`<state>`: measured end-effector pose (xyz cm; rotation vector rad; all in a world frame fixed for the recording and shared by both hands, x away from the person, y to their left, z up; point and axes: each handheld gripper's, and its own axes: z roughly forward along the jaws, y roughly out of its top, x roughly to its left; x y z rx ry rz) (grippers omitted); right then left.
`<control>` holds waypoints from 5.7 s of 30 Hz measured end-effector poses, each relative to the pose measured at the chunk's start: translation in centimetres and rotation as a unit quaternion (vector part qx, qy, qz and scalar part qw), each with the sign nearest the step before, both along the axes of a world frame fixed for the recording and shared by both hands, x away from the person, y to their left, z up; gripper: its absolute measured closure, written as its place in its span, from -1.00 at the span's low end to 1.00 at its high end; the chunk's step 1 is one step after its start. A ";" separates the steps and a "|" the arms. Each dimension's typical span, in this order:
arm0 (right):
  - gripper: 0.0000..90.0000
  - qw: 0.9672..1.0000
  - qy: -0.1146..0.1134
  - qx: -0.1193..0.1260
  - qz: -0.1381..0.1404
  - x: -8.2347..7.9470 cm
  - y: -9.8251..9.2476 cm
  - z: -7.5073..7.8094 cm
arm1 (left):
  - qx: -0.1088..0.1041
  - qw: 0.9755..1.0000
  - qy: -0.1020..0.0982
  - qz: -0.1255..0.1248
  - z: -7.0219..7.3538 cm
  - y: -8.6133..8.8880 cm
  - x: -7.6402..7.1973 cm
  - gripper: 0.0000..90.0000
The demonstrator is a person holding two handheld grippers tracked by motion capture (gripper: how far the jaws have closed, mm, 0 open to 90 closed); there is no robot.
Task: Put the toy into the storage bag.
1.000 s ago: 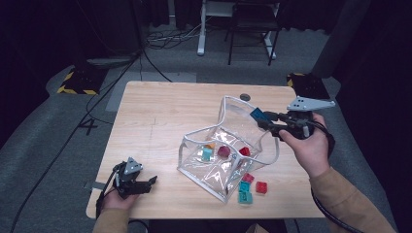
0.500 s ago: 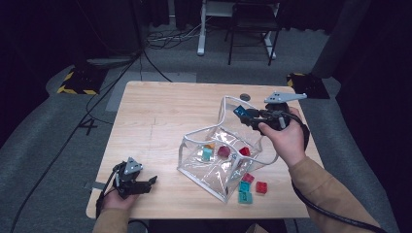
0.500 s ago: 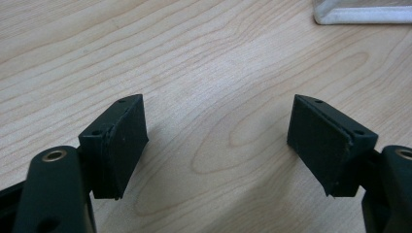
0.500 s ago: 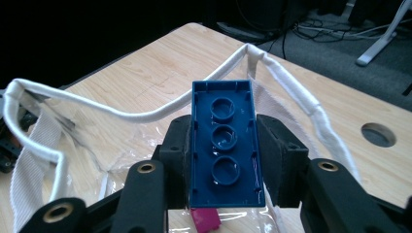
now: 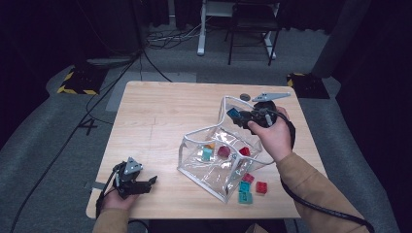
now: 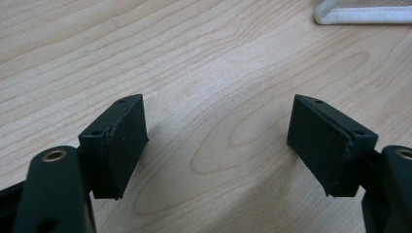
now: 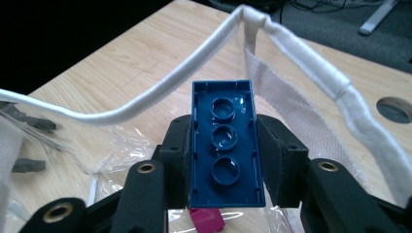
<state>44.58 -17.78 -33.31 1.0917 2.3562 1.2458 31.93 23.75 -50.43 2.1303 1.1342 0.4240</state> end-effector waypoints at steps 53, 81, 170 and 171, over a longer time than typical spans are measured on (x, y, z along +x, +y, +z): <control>-0.07 0.998 -0.004 0.005 0.059 -5.4 -2.4 1.9 | 0.001 1.000 -0.002 -0.001 0.0 0.0 0.0 -0.50; -0.06 0.998 -0.018 0.025 0.054 -13.2 -8.7 1.3 | 0.002 1.000 -0.001 -0.001 0.0 0.0 0.1 -0.50; 0.09 0.996 0.040 -0.077 0.012 -13.0 -9.8 -12.7 | 0.003 1.000 -0.001 0.001 0.0 0.0 0.0 -0.50; 0.09 0.996 0.040 -0.077 0.012 -13.1 -9.9 -12.5 | 0.003 1.000 -0.001 0.001 0.0 0.0 0.0 -0.50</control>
